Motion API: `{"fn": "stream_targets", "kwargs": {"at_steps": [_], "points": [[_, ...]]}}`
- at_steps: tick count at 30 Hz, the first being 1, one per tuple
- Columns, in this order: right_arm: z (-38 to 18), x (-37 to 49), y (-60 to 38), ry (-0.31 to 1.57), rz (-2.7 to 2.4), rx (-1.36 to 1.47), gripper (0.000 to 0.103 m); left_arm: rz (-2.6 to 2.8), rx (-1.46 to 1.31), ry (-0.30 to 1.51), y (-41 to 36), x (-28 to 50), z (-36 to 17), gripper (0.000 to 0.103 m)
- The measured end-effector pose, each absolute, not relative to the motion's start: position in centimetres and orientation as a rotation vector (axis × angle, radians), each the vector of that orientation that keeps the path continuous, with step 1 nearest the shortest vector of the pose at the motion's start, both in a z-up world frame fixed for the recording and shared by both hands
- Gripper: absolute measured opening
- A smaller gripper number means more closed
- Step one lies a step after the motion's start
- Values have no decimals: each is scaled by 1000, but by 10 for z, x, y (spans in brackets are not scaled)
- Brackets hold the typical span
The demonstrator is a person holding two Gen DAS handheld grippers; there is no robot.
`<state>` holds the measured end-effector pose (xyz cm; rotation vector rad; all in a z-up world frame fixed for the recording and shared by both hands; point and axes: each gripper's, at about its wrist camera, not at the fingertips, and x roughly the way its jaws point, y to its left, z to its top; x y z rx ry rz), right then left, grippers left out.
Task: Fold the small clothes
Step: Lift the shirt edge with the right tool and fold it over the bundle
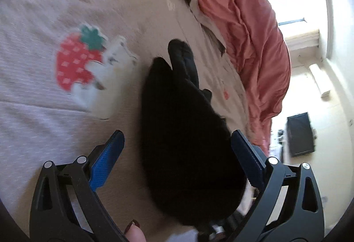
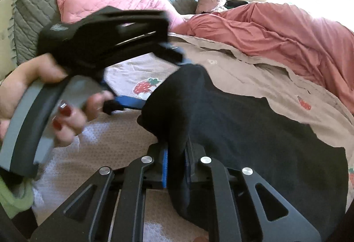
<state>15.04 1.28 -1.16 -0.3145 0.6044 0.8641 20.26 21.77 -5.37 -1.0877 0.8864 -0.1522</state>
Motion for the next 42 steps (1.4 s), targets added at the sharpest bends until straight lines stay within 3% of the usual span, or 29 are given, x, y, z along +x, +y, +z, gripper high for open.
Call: {"fn": "stream_targets", "kwargs": {"at_steps": [9, 13, 17, 23, 32, 42], "points": [[-16, 149, 16, 624, 886, -321, 10, -146, -1143, 936, 215, 220, -66, 89], [-16, 149, 15, 627, 894, -305, 10, -142, -1057, 989, 202, 230, -67, 48], [-15, 150, 11, 625, 900, -283, 10, -99, -995, 1012, 199, 228, -61, 22], [9, 147, -20, 551, 875, -180, 10, -127, -903, 946, 170, 228, -4, 15], [51, 152, -127, 462, 770, 88, 7, -200, -727, 913, 65, 252, 74, 14], [30, 163, -236, 541, 666, 304, 7, -216, -546, 1024, -53, 283, 65, 14]]}}
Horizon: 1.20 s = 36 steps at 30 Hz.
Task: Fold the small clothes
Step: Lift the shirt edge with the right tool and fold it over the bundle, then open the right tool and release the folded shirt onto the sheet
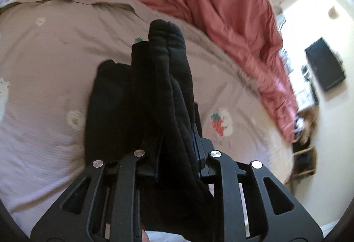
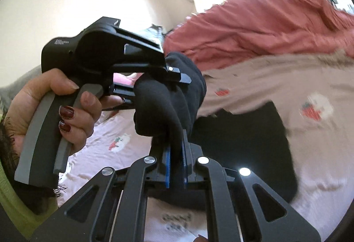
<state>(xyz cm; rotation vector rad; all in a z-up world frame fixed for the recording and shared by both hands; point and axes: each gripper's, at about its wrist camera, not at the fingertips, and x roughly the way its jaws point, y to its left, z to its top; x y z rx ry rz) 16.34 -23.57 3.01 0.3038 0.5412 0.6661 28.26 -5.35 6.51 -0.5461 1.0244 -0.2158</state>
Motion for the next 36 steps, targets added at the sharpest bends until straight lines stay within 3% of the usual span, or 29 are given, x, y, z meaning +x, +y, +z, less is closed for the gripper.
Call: {"fn": "stream_targets", "kwargs": {"at_steps": [3, 4, 5, 7, 13, 18, 23, 26, 30, 36], "points": [[10, 167, -260, 600, 635, 382, 7, -214, -522, 1061, -79, 288, 48, 16], [4, 168, -264, 615, 623, 397, 7, -223, -546, 1066, -85, 290, 40, 22], [-1, 168, -269, 633, 613, 414, 7, -242, -574, 1070, -88, 291, 33, 41], [-16, 171, -282, 687, 579, 456, 7, -320, -659, 1084, -93, 292, 21, 63], [-49, 170, -308, 797, 540, 529, 8, -290, -613, 972, -64, 259, 20, 63], [-45, 162, -307, 793, 545, 461, 12, -53, -309, 898, -46, 226, 15, 62], [-28, 155, -323, 760, 470, 402, 18, -86, -227, 968, -57, 215, -22, 62], [-9, 157, -334, 707, 452, 377, 34, -103, -290, 949, -51, 210, -28, 62], [9, 184, -321, 721, 516, 325, 42, -124, -306, 941, -49, 206, -26, 62], [-2, 255, -287, 883, 540, 316, 42, -135, -252, 922, -51, 191, -20, 65]]}}
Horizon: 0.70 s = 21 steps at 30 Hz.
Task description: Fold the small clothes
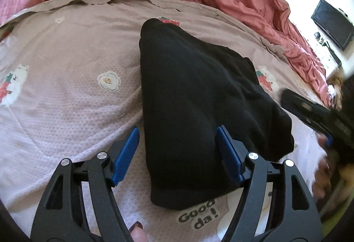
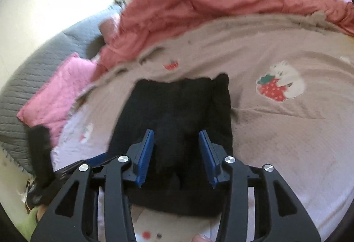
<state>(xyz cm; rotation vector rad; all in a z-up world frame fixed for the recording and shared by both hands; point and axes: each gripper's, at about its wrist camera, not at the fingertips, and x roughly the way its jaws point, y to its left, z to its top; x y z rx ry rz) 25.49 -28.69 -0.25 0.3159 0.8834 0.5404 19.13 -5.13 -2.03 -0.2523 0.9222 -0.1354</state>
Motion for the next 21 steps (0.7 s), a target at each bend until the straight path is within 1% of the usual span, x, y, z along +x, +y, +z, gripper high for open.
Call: {"fn": "stream_targets", "kwargs": {"at_steps": [2, 4, 6, 8, 10, 12, 13, 19, 21], "points": [[-13, 266, -281, 947, 539, 319, 42, -130, -233, 918, -51, 189, -19, 69], [-26, 275, -277, 995, 520, 333, 42, -132, -218, 914, -51, 186, -18, 70], [-31, 278, -276, 1008, 518, 349, 42, -131, -206, 910, -52, 185, -17, 71], [-32, 280, -276, 995, 519, 354, 38, -130, -198, 911, -53, 185, -17, 71], [-29, 279, -273, 979, 538, 343, 24, -129, -200, 913, -52, 185, -17, 72], [-25, 277, -269, 960, 559, 326, 18, -127, -207, 914, -51, 185, -17, 73], [-21, 274, -266, 940, 566, 303, 17, -126, -210, 916, -50, 185, -18, 74], [15, 253, -262, 803, 516, 146, 15, -141, -234, 930, -49, 186, -18, 75], [19, 251, -260, 788, 485, 89, 15, -150, -236, 935, -52, 187, -19, 75]]}}
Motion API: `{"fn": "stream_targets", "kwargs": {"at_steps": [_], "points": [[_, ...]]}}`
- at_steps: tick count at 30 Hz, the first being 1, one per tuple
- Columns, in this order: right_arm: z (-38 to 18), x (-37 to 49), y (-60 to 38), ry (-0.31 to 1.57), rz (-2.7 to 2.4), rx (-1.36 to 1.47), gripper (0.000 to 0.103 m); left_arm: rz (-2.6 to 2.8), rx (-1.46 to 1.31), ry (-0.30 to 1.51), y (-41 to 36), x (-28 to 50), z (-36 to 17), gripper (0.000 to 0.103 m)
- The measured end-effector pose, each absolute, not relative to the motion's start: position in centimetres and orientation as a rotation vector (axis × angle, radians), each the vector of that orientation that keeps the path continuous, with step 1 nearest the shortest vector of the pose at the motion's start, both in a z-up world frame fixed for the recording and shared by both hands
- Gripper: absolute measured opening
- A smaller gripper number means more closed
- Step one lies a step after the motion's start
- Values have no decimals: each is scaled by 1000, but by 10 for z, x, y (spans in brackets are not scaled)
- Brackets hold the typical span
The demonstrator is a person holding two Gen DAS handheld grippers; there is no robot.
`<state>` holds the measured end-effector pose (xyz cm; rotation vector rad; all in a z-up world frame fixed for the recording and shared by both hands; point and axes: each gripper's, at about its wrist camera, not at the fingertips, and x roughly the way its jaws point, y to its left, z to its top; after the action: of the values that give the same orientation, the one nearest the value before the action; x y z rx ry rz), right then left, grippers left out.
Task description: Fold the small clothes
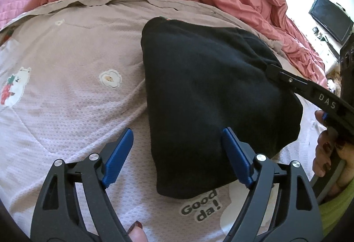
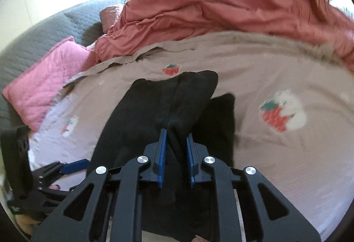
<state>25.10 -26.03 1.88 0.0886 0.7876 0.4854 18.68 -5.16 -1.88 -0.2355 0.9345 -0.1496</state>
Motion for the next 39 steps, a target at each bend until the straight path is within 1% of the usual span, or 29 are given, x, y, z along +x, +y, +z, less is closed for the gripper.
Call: {"fn": "stream_targets", "kwargs": {"at_steps": [3, 5, 8, 9, 10, 12, 20, 22, 32, 35, 38, 39], "points": [[12, 251, -256, 797, 437, 3, 15, -156, -228, 948, -55, 188, -22, 76], [-3, 253, -250, 804, 390, -90, 15, -160, -233, 965, -57, 190, -26, 78], [-29, 260, -247, 841, 356, -125, 16, -172, -231, 981, -60, 189, -32, 79], [-32, 261, -248, 839, 351, -124, 18, -173, -228, 981, -60, 189, -32, 79], [-32, 260, -249, 831, 336, -124, 26, -171, -223, 979, -60, 189, -32, 79], [-30, 260, -251, 822, 311, -121, 32, -167, -215, 976, -60, 188, -30, 79], [-17, 250, -259, 814, 330, -64, 32, -161, -210, 979, -59, 187, -28, 79], [-14, 246, -260, 806, 336, -58, 34, -158, -211, 979, -58, 186, -28, 79], [2, 220, -268, 776, 392, 0, 34, -148, -193, 965, -54, 179, -24, 79], [4, 207, -262, 778, 439, -12, 29, -144, -193, 965, -52, 176, -25, 79], [-3, 198, -252, 792, 452, -74, 28, -142, -204, 970, -49, 175, -28, 79], [-8, 198, -251, 807, 429, -101, 26, -142, -209, 971, -48, 174, -29, 79]]}}
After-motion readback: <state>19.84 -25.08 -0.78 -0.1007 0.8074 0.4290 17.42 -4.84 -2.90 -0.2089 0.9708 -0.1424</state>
